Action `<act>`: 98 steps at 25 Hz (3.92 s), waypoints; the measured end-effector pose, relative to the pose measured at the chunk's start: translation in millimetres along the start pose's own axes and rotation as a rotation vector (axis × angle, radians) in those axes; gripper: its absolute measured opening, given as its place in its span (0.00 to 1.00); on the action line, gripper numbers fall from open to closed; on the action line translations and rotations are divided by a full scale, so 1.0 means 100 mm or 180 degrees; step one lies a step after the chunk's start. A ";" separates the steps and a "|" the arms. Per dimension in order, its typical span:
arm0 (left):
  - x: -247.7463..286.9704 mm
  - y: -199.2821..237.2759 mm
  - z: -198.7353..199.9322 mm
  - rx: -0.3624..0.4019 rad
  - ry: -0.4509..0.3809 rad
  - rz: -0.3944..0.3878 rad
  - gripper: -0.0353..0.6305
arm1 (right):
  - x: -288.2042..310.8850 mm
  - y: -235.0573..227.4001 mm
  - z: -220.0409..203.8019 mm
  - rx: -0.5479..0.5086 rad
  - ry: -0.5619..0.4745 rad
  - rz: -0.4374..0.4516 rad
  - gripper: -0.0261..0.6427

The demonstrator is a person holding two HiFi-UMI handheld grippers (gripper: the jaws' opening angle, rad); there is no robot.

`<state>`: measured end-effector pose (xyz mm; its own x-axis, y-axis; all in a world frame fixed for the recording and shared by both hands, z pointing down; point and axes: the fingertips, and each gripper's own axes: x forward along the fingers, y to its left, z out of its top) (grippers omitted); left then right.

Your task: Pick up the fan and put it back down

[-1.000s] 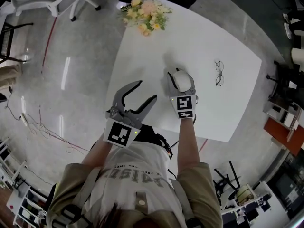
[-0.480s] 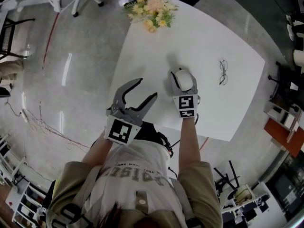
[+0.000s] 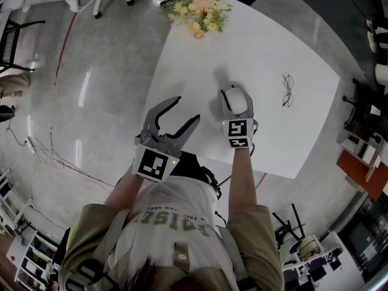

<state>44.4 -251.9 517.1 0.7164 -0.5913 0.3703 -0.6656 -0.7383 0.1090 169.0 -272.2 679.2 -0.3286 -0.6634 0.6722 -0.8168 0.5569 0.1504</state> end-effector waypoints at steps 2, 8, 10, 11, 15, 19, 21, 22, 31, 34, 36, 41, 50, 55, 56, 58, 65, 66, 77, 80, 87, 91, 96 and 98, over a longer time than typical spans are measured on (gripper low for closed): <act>-0.02 0.02 -0.01 0.0001 0.0010 0.0007 0.44 | 0.00 0.00 -0.02 -0.0029 0.0010 -0.0022 0.26; -0.08 0.04 -0.04 -0.0004 0.0018 0.0010 0.44 | -0.01 0.01 -0.01 -0.0058 -0.0005 -0.0084 0.26; -0.09 0.06 -0.06 -0.0010 0.0016 0.0021 0.44 | -0.01 0.01 0.02 -0.0096 -0.0025 -0.0094 0.26; -0.10 0.07 -0.06 -0.0012 0.0016 0.0025 0.44 | -0.01 0.01 0.00 -0.0084 -0.0014 -0.0097 0.26; -0.15 0.09 -0.11 -0.0003 0.0049 0.0017 0.44 | -0.01 0.00 0.00 -0.0092 -0.0010 -0.0133 0.27; -0.16 0.09 -0.13 -0.0006 0.0074 0.0011 0.44 | -0.02 -0.02 0.01 -0.0011 -0.0003 -0.0189 0.28; -0.15 0.09 -0.14 -0.0012 0.0071 0.0007 0.44 | -0.02 -0.02 0.07 -0.0014 -0.0042 -0.0172 0.28; -0.15 0.09 -0.14 -0.0009 0.0065 0.0003 0.44 | -0.02 -0.02 0.08 -0.0006 -0.0049 -0.0163 0.28; -0.15 0.12 -0.17 -0.0034 0.0052 -0.0002 0.44 | -0.04 -0.05 0.04 0.0153 -0.0030 -0.0122 0.33; -0.12 0.13 -0.16 -0.0024 0.0081 -0.0012 0.44 | -0.05 -0.06 0.02 0.0196 -0.0030 -0.0093 0.35; -0.11 0.13 -0.17 -0.0024 0.0087 -0.0013 0.44 | -0.06 -0.06 0.01 0.0211 -0.0037 -0.0064 0.36; -0.12 0.12 -0.18 -0.0014 0.0097 -0.0018 0.44 | -0.10 -0.03 -0.01 0.0270 -0.0060 0.0003 0.37; -0.15 0.07 -0.18 -0.0016 0.0091 -0.0039 0.44 | -0.16 0.05 -0.02 0.0306 -0.0080 0.0077 0.39; -0.14 0.03 -0.19 -0.0010 0.0069 -0.0024 0.44 | -0.27 0.00 -0.01 0.0553 -0.0186 -0.0014 0.40; -0.14 0.03 -0.19 -0.0003 0.0064 -0.0015 0.44 | -0.32 0.00 -0.02 0.0600 -0.0192 -0.0035 0.42; -0.16 0.06 -0.16 0.0004 0.0039 0.0010 0.44 | -0.41 0.02 -0.03 0.0651 -0.0184 -0.0069 0.43; -0.25 0.18 -0.02 0.0082 -0.0021 0.0160 0.44 | -0.92 0.11 0.01 0.1108 -0.0528 -0.0174 0.45; -0.27 0.20 0.02 0.0080 -0.0037 0.0192 0.44 | -1.03 0.10 0.03 0.1149 -0.0591 -0.0225 0.45; -0.49 0.32 0.54 0.0175 -0.0393 0.0276 0.44 | -2.18 -0.03 0.65 0.1404 -0.1439 -0.0975 0.47; -0.54 0.30 0.71 0.0226 -0.0513 0.0226 0.44 | -2.48 -0.09 0.83 0.1421 -0.1657 -0.1212 0.46; -0.72 0.13 1.00 0.0147 -0.0699 0.0027 0.44 | -3.06 -0.06 1.01 0.1434 -0.1841 -0.1535 0.46; -0.81 0.03 1.20 0.0175 -0.0935 -0.0026 0.44 | -3.29 -0.07 1.11 0.1464 -0.1946 -0.1649 0.46; -0.88 -0.05 1.32 0.0247 -0.1030 -0.0053 0.43 | -3.44 -0.04 1.24 0.1275 -0.1924 -0.1758 0.35; -0.90 -0.05 1.33 0.0245 -0.1035 -0.0055 0.36 | -3.46 -0.03 1.28 0.1207 -0.1898 -0.1771 0.31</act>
<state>11.5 -238.2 360.1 0.7649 -0.6419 0.0539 -0.6439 -0.7641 0.0382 224.9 -108.4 353.5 0.0560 -0.9960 0.0698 -0.9983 -0.0546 0.0215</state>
